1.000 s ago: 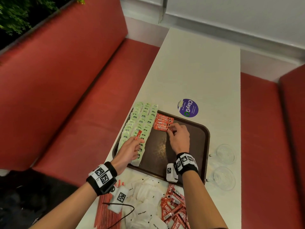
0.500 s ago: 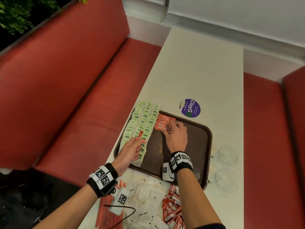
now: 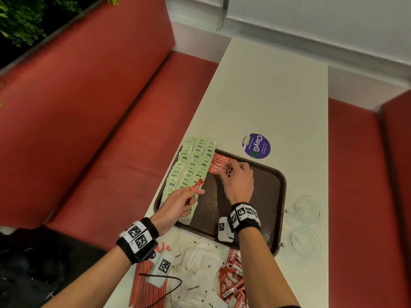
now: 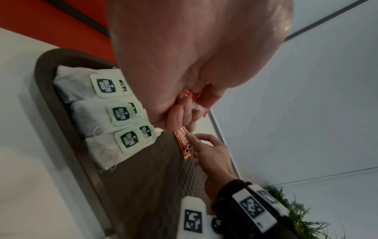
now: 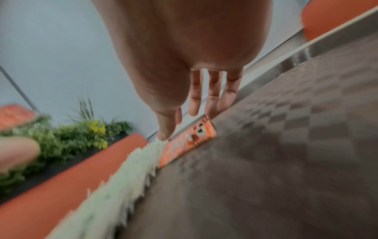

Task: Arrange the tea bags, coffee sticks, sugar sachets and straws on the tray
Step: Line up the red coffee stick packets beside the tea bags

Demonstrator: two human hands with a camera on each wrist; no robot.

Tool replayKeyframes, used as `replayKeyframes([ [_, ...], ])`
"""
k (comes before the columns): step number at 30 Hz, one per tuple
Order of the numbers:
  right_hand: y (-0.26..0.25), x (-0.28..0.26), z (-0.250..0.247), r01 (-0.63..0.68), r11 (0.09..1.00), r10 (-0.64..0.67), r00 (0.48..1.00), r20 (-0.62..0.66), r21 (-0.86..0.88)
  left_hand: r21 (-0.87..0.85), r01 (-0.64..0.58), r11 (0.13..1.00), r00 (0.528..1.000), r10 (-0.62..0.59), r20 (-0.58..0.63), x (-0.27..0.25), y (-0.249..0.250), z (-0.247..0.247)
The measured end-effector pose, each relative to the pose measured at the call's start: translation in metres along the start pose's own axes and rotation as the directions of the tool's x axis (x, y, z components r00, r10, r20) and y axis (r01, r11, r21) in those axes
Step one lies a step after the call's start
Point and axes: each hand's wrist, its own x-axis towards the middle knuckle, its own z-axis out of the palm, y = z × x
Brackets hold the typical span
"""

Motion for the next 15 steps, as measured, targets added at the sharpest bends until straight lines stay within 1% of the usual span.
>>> replayKeyframes([
  [1, -0.004, -0.002, -0.007, 0.001, 0.996, -0.002, 1.0, 0.008, 0.085, 0.003, -0.004, 1.0, 1.0, 0.004, 0.023, 0.0, 0.001, 0.0],
  [2, -0.009, -0.005, -0.015, 0.005, 0.978, -0.011, 1.0, 0.027, 0.208, 0.007, -0.01, 1.0, 0.999, 0.01, 0.047, -0.001, 0.002, 0.001],
  [3, -0.015, -0.01, -0.023, -0.003, 0.945, -0.024, 0.997, 0.079, 0.328, 0.009, -0.019, 1.0, 0.997, 0.018, 0.071, -0.001, 0.003, 0.001],
  [4, -0.021, -0.017, -0.034, -0.027, 0.906, -0.047, 0.985, 0.163, 0.422, 0.014, -0.034, 0.999, 0.995, 0.033, 0.097, -0.002, 0.004, 0.002],
  [6, -0.03, -0.035, -0.049, -0.104, 0.836, -0.111, 0.93, 0.35, 0.539, 0.037, -0.09, 0.995, 0.984, 0.083, 0.157, -0.004, 0.006, 0.004],
  [7, -0.031, -0.043, -0.052, -0.123, 0.807, -0.144, 0.908, 0.394, 0.578, 0.059, -0.125, 0.99, 0.977, 0.112, 0.183, -0.006, 0.007, 0.005],
  [8, -0.03, -0.05, -0.054, -0.127, 0.775, -0.171, 0.901, 0.398, 0.62, 0.091, -0.157, 0.983, 0.97, 0.137, 0.202, -0.007, 0.008, 0.007],
  [9, -0.028, -0.055, -0.055, -0.132, 0.731, -0.184, 0.907, 0.38, 0.669, 0.126, -0.187, 0.974, 0.964, 0.157, 0.216, -0.009, 0.009, 0.008],
  [11, -0.025, -0.062, -0.057, -0.187, 0.615, -0.15, 0.926, 0.347, 0.766, 0.196, -0.237, 0.952, 0.95, 0.185, 0.252, -0.011, 0.01, 0.01],
  [12, -0.024, -0.064, -0.058, -0.205, 0.577, -0.13, 0.933, 0.337, 0.79, 0.228, -0.254, 0.94, 0.943, 0.189, 0.274, -0.013, 0.011, 0.011],
  [14, -0.026, -0.069, -0.061, -0.203, 0.567, -0.112, 0.941, 0.319, 0.798, 0.303, -0.281, 0.911, 0.94, 0.197, 0.279, -0.013, 0.014, 0.014],
  [15, -0.028, -0.071, -0.063, -0.199, 0.571, -0.104, 0.945, 0.311, 0.796, 0.357, -0.297, 0.886, 0.944, 0.216, 0.248, -0.012, 0.014, 0.014],
])
